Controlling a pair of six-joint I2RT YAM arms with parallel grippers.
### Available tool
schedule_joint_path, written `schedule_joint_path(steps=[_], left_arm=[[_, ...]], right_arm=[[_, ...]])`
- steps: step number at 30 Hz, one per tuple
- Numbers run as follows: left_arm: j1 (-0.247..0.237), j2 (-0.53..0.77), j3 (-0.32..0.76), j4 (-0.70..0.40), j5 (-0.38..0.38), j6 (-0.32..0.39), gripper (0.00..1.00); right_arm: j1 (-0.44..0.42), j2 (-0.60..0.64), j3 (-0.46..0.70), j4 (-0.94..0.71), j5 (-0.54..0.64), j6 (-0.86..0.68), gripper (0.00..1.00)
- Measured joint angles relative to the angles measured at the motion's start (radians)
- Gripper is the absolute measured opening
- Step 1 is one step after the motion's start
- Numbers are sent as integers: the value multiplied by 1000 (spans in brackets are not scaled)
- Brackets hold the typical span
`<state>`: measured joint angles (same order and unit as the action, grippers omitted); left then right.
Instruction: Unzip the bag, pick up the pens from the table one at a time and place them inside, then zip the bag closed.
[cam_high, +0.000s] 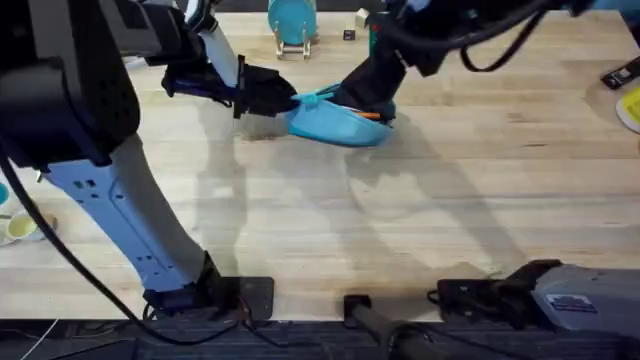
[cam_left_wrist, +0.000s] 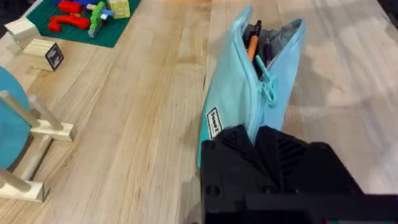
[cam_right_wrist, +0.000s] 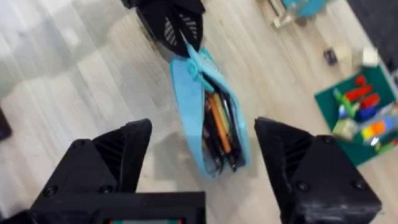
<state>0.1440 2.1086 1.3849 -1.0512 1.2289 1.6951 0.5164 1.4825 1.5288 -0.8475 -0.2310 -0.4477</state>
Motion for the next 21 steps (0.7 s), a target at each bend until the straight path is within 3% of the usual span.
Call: schedule_joint_path(steps=[10,21], left_arm=[[0,0,0,-1,-1,0,42],[0,0,0,-3,-2,0,42]], right_arm=[[70,18,0,84,4,-188,996],[115,48,0,58,6,-315,996]])
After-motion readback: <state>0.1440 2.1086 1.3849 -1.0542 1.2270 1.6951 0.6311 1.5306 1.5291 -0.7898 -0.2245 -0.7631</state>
